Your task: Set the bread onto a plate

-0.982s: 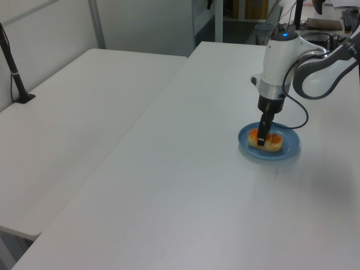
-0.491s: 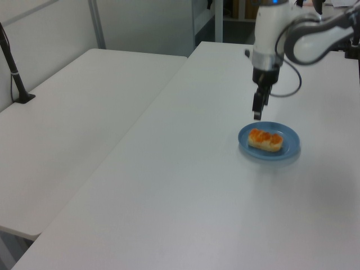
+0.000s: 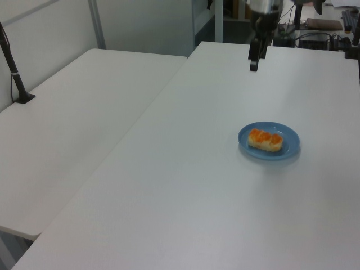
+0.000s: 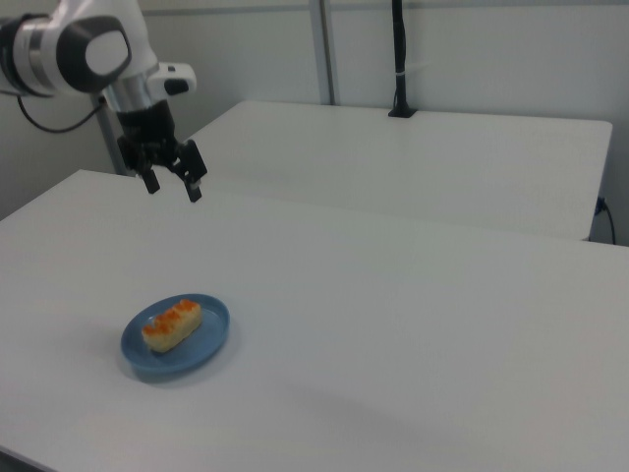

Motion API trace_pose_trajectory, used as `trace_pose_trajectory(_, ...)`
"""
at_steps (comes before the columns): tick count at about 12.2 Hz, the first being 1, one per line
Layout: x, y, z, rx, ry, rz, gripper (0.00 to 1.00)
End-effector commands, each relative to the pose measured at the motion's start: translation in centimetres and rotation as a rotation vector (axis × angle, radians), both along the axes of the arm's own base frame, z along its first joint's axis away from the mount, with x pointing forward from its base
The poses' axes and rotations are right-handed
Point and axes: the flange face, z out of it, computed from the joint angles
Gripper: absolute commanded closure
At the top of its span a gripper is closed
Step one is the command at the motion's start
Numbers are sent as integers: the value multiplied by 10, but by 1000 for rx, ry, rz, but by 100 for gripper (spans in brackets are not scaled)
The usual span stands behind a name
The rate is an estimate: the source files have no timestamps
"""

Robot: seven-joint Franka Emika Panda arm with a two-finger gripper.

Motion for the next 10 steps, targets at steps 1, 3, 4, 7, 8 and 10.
trace_pose_trajectory(1,-2,-15,45,-3,14,-6,0)
trace_pose_trajectory(3,-7,-20,58,0,27,-19,0)
trace_pose_trajectory(4,-7,-18,58,0,31,-17,0)
trace_pose_trajectory(7,-8,-21,66,7,35,-17,0)
trace_pose_trajectory(8,-10,-22,65,9,52,-19,0)
trace_pose_trajectory(10,-13,-22,64,10,69,-22,0)
